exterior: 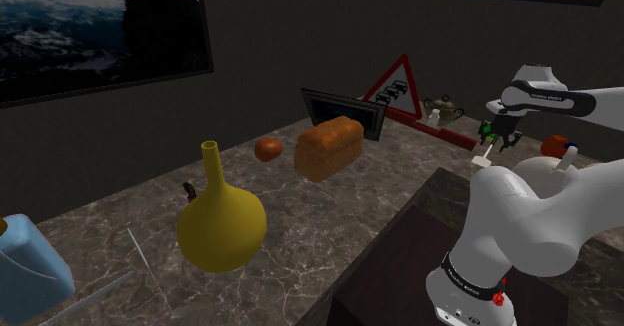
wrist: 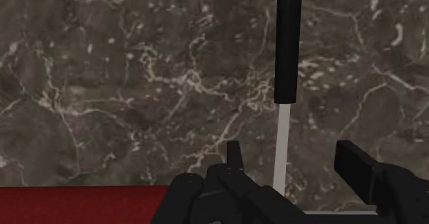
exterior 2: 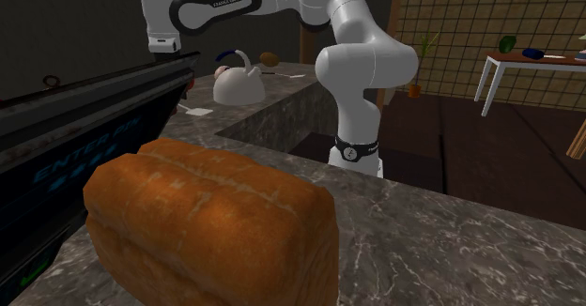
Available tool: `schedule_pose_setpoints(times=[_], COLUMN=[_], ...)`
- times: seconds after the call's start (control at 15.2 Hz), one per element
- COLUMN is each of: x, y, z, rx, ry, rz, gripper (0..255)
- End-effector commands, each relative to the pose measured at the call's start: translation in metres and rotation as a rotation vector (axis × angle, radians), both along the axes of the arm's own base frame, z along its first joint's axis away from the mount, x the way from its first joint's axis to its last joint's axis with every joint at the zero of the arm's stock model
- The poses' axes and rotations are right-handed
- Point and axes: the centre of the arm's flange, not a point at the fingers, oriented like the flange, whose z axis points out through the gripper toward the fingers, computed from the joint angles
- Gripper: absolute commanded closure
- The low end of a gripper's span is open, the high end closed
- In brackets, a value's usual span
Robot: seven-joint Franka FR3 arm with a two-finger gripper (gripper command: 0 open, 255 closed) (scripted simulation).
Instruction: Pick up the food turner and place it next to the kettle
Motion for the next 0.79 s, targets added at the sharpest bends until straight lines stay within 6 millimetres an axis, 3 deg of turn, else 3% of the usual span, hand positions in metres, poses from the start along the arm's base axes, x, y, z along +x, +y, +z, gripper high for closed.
schedule_pose_setpoints(times=[0.0,0.2,0.46,0.73], x=[0.000,0.000,0.000,0.000], y=[0.000,0.000,0.003,0.003], z=[0.000,0.000,0.050,0.050], rx=[0.000,0.000,0.000,0.000], ry=[0.000,0.000,0.000,0.000], rz=[0.000,0.000,0.000,0.000], gripper=[0,0,0,0])
